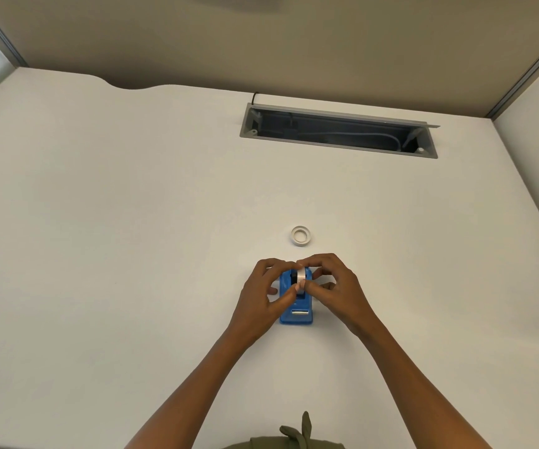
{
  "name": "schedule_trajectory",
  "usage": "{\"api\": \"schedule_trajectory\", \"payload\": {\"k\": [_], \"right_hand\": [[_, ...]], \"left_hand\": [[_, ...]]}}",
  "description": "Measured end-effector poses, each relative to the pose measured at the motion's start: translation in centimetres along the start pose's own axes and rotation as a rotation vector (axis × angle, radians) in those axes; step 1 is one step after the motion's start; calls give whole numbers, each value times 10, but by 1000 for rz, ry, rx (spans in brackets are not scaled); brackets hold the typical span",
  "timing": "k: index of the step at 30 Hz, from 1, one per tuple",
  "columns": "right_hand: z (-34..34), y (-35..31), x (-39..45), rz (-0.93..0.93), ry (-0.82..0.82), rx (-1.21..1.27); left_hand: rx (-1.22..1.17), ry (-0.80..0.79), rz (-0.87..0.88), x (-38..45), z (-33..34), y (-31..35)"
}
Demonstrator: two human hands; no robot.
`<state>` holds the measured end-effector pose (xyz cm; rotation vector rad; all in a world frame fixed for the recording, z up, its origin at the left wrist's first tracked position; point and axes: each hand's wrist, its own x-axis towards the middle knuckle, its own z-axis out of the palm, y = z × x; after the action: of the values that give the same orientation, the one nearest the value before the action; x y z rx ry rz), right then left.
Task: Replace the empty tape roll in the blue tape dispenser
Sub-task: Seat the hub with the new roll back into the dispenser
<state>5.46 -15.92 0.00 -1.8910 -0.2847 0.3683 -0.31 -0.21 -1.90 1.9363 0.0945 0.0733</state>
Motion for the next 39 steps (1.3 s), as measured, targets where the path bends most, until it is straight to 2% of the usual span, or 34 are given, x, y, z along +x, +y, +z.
{"api": "schedule_trajectory", "payload": {"k": [8,21,26,34,39], "right_hand": [[5,-3,6,83,73,39],[4,-7,10,260,56,274],[-2,-5,2,206,5,324],[-6,2,-7,12,-74,97],[-4,3,-5,-3,-75,14]], "left_hand": [[11,-6,-18,0,-1,-1],[14,8,-21,0,-1,2],[24,11,-44,3,0,3],[-14,-3,-38,2,0,0],[-1,-3,-33,1,0,0]]}}
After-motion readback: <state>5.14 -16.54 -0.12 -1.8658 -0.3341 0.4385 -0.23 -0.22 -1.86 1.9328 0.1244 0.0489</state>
